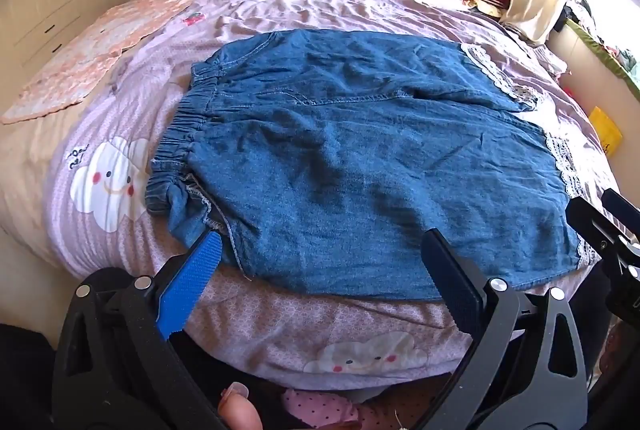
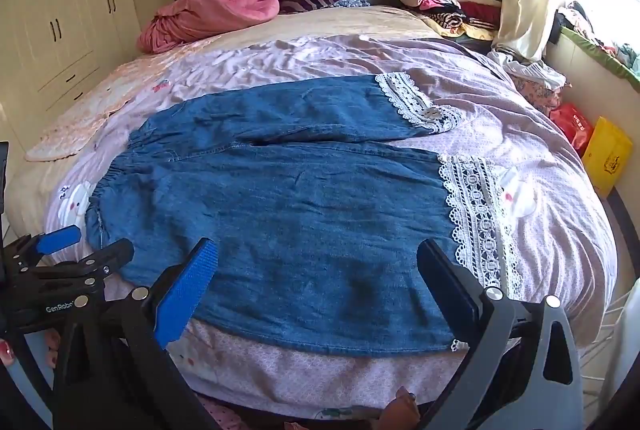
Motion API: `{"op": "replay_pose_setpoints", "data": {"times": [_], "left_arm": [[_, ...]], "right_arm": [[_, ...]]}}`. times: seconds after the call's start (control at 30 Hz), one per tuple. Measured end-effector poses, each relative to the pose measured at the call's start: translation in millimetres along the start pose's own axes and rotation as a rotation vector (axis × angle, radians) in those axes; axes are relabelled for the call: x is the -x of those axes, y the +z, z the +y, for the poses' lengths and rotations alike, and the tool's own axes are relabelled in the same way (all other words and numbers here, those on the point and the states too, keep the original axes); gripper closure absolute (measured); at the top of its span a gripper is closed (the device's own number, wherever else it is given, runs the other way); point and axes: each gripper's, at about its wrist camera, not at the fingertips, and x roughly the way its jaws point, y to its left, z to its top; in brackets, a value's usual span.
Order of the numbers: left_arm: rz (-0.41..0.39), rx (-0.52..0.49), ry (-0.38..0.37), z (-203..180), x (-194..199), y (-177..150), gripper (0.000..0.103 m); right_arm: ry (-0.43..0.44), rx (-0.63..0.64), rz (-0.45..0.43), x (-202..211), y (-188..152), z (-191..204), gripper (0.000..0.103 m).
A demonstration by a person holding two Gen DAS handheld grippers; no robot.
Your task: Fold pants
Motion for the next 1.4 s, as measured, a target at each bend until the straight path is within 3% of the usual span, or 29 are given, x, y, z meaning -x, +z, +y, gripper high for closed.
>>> {"op": "replay_pose_setpoints", "data": {"times": [1.4], "left_arm": [[-0.025,-0.006,0.009,-2.6,7.9,3.0,0.009]], "right_arm": [[0.002,0.007,-0.01,4.8,0.6,1.0,0.004]]}}
